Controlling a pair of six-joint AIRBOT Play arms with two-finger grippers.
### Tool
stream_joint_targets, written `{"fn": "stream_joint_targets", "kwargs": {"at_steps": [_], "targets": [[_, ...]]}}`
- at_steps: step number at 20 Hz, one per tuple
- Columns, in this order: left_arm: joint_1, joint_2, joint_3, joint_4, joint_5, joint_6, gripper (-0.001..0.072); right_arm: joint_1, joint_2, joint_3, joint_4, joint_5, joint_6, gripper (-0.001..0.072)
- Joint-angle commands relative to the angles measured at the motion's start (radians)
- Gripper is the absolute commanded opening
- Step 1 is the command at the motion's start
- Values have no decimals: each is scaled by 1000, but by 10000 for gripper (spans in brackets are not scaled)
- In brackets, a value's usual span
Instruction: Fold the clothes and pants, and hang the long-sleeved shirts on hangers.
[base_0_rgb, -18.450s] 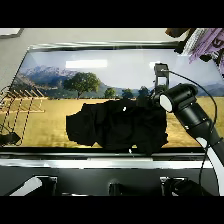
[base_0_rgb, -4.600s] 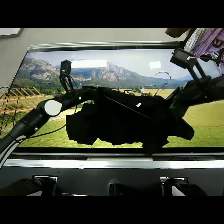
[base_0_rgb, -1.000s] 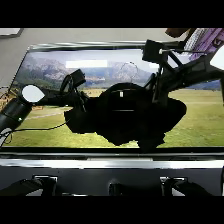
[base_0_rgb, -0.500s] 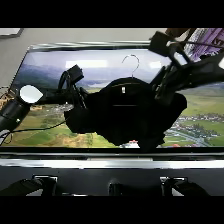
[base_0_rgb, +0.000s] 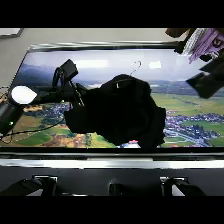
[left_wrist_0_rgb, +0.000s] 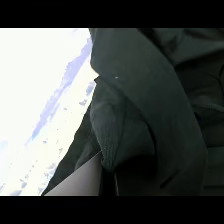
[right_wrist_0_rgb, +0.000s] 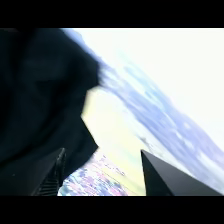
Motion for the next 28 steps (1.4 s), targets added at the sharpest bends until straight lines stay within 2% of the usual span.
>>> {"fn": "stream_joint_targets", "kwargs": {"at_steps": [1,6,8,11,13,15,18,24,25,27,28], "targets": [[0,16,1,1,2,3,16,-220,-63,-37,210,8,-165,555],[-2,27,1,1,2,3,16,-211,-284,-65,360,27,-281,555],[-2,27,1,0,2,3,16,-171,-379,-65,403,-3,-394,555],[-2,28,1,-11,2,3,15,-76,-506,-65,412,-125,-554,555],[-8,28,1,-11,2,3,16,-8,-572,-65,417,-241,-568,553],[-20,27,1,-10,2,3,16,37,-636,-65,468,-301,-578,552],[-31,27,1,-10,2,3,16,74,-706,-65,499,-325,-624,551],[-31,27,1,-10,2,3,16,76,-761,-65,605,-345,-636,539],[-31,27,1,-10,2,3,16,76,-766,-65,615,-329,-636,493],[-31,27,1,-10,2,3,16,76,-768,-64,611,-290,-672,312],[-31,27,1,-10,2,3,16,75,-765,-64,619,-250,-704,157]]}}
